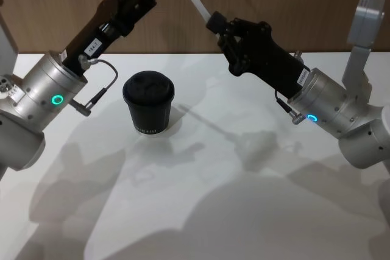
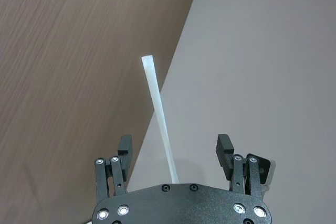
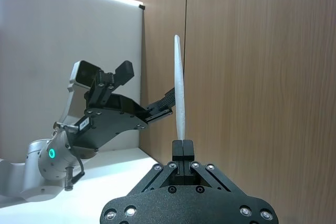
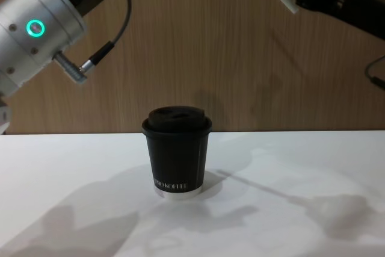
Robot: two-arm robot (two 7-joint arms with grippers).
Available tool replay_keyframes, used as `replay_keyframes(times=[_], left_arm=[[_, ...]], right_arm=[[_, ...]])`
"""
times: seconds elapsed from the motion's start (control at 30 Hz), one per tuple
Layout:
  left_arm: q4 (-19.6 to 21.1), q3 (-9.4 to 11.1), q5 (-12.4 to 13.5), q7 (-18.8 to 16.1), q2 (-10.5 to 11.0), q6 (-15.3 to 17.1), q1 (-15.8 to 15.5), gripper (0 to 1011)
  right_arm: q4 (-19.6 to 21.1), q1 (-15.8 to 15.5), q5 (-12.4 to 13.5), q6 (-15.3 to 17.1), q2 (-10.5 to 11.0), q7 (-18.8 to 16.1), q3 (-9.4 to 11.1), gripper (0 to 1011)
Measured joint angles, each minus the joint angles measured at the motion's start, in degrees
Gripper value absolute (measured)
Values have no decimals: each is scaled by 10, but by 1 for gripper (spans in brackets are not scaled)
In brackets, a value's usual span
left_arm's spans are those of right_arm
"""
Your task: Pick up the straw with one hand, pass it to the other hand, and insert it into the cup.
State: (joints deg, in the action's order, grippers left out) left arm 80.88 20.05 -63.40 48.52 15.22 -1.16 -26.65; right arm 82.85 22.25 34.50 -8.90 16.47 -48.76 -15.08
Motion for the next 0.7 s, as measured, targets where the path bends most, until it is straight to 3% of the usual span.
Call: replay_keyframes(times=[0.7], left_arm=[[-80,21,-32,41,-31,10,-57,1000]], right_arm=[[0,0,0,0,0,0,0,0]])
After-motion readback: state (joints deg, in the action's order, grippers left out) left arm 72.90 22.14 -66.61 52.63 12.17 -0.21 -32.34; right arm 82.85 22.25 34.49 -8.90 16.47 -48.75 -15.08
